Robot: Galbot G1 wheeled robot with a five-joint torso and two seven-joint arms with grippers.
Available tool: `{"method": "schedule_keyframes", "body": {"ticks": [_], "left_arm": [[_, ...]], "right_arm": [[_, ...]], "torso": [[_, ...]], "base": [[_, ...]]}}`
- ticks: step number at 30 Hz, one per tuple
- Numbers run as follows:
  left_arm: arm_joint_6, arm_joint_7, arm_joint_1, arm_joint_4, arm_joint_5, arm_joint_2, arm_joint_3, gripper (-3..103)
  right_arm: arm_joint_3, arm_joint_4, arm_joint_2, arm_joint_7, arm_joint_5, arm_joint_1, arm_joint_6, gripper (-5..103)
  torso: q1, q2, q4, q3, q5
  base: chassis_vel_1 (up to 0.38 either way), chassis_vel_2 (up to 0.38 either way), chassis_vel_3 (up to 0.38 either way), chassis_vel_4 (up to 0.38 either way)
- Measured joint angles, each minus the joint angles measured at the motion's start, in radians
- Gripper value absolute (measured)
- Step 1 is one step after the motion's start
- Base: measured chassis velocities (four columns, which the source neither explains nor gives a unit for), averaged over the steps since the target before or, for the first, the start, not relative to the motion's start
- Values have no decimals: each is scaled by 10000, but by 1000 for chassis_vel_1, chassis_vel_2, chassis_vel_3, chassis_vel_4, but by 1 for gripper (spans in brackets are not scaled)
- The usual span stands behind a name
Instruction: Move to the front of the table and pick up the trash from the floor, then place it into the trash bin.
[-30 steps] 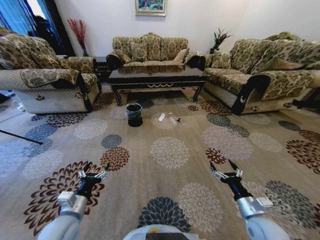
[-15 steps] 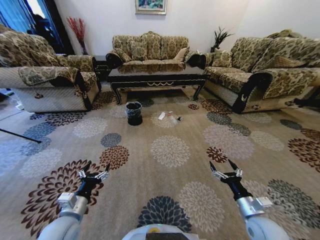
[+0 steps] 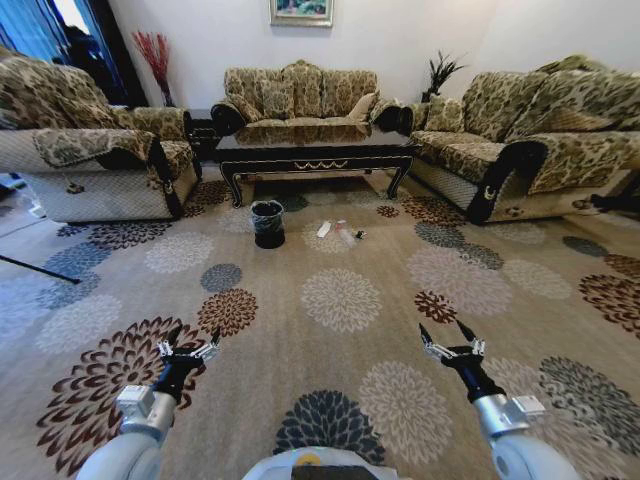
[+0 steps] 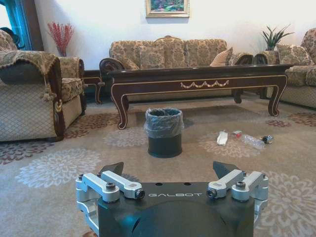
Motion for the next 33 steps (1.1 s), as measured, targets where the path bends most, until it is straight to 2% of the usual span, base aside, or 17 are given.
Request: {"method": "schedule_keyframes", "body": {"ticks": [9,24,33], "left_arm": [[-47,0,-9,4,7,-44,10,100],[-153,-1,-14,57,-29,-91,-3,100],[-217,-13,10,77,-51,-141,-8,100]], "right_arm": [[15,34,40,-25,7,-53,30,100],[55,105,168,-55,-76,-185,87,100],[50,124,174,-63,-91,-201,96,100]], "torso": [[-50,-318,0,-267,0],[-80,-937,0,-870,0],[-118,-936,2,-913,0]], "base": [[0,0,0,0],[0,0,0,0],[0,0,0,0]]}}
